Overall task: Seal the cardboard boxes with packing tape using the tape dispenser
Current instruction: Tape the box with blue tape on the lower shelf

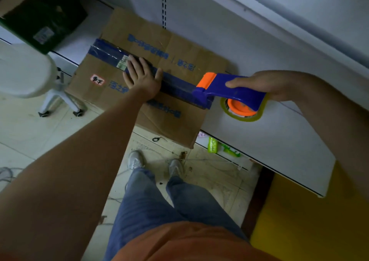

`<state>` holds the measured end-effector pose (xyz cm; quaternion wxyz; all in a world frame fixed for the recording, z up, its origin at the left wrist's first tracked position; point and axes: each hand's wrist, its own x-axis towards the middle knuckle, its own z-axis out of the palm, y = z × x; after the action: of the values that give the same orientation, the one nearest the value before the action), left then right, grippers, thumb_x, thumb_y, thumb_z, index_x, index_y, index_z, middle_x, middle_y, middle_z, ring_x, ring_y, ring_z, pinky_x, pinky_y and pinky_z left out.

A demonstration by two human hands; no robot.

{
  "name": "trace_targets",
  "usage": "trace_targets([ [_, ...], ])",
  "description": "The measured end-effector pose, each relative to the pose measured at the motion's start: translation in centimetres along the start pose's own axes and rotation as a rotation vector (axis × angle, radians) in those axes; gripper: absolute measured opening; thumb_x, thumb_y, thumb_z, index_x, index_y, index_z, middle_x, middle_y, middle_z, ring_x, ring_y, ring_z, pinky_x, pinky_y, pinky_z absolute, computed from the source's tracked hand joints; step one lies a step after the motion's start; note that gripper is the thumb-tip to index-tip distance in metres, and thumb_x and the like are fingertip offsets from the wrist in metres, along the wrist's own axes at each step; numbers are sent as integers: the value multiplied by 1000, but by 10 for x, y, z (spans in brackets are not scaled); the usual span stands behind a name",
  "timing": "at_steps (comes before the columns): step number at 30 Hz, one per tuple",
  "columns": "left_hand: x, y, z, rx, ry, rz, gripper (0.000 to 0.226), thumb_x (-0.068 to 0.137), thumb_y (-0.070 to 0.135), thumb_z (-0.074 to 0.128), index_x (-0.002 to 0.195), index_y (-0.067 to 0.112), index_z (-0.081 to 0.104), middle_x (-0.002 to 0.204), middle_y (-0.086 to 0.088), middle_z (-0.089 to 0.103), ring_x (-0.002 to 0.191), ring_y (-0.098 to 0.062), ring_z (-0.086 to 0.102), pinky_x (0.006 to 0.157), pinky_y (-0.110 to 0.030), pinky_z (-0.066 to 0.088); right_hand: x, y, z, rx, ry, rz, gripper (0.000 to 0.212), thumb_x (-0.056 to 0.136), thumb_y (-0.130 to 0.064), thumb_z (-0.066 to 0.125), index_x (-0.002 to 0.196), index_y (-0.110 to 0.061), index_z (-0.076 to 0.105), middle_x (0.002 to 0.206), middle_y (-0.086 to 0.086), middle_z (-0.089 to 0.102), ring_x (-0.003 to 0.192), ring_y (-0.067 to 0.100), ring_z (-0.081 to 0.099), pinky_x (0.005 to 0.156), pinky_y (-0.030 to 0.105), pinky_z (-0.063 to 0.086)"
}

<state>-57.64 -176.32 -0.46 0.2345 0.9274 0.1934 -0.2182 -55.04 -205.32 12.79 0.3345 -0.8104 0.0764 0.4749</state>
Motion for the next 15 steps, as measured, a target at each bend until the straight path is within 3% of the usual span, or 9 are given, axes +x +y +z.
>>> trace_targets([
  [7, 2, 0, 10, 67, 68, 9, 92, 98, 68, 25, 157, 9, -13, 161, -17, -26, 150, -31, -23, 121, -51, -11, 16, 5, 15, -149, 15, 85, 45, 81, -55, 68, 91, -12, 65, 68, 2, 72, 65, 14, 66, 61, 26, 49],
  [10, 5, -4, 17, 131, 106, 24, 97, 96, 70, 32, 157, 7, -11, 161, -21, -23, 150, -35, -20, 119, -54, -8, 23, 10, 23, -193, -9, 108, 49, 82, -59, 66, 94, -12, 63, 85, 8, 72, 77, 19, 68, 73, 30, 50],
  [15, -16, 15, 29, 126, 201, 53, 72, 105, 52, 24, 159, 14, -4, 164, -17, -16, 151, -34, -17, 121, -57, -5, 19, 2, 27, -190, 41, 81, 42, 84, -56, 66, 83, -14, 60, 79, 7, 69, 67, 16, 63, 60, 25, 46],
])
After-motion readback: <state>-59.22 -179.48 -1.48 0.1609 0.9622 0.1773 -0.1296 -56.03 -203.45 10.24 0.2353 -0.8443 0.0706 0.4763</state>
